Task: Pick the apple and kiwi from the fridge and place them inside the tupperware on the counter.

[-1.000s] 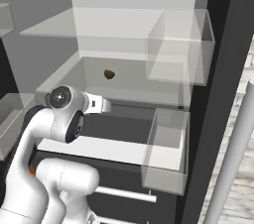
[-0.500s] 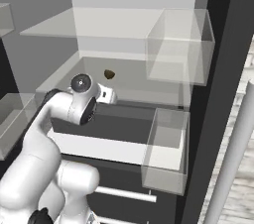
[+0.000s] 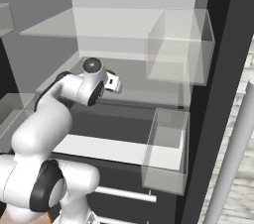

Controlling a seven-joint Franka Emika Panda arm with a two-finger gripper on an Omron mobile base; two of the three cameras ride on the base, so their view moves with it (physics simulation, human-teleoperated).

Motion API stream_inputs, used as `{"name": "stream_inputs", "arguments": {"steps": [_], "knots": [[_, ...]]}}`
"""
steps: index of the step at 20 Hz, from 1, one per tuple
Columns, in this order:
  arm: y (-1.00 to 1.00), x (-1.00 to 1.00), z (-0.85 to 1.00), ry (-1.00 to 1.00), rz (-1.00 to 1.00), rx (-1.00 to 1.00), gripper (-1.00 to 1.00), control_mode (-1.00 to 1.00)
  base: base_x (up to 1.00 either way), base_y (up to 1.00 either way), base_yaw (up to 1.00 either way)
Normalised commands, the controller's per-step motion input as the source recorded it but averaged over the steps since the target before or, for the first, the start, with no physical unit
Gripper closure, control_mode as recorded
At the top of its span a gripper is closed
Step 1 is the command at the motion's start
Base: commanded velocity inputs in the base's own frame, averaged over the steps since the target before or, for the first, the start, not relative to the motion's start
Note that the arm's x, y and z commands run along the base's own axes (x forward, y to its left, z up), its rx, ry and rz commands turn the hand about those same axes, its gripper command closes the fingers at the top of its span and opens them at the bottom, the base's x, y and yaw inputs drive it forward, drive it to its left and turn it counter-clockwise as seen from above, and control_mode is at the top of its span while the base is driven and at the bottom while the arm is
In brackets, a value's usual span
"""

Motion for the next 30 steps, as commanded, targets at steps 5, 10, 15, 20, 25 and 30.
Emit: {"name": "stream_inputs", "arguments": {"steps": [5,10,15,20,25,30], "knots": [[0.00,0.55,-0.10,-0.01,0.00,0.00,-1.00,-1.00,0.00,0.00,0.00],[0.00,0.67,-0.02,0.00,0.00,0.00,-1.00,-1.00,0.00,0.00,0.00],[0.02,0.59,-0.10,0.00,0.00,0.00,-1.00,-1.00,0.00,0.00,0.00],[0.05,0.64,-0.13,0.00,0.00,0.00,-1.00,-1.00,0.00,0.00,0.00],[0.06,0.66,-0.10,0.01,0.00,0.00,-1.00,-1.00,0.00,0.00,0.00],[0.00,0.56,-0.18,0.00,0.00,0.00,-1.00,-1.00,0.00,0.00,0.00]]}}
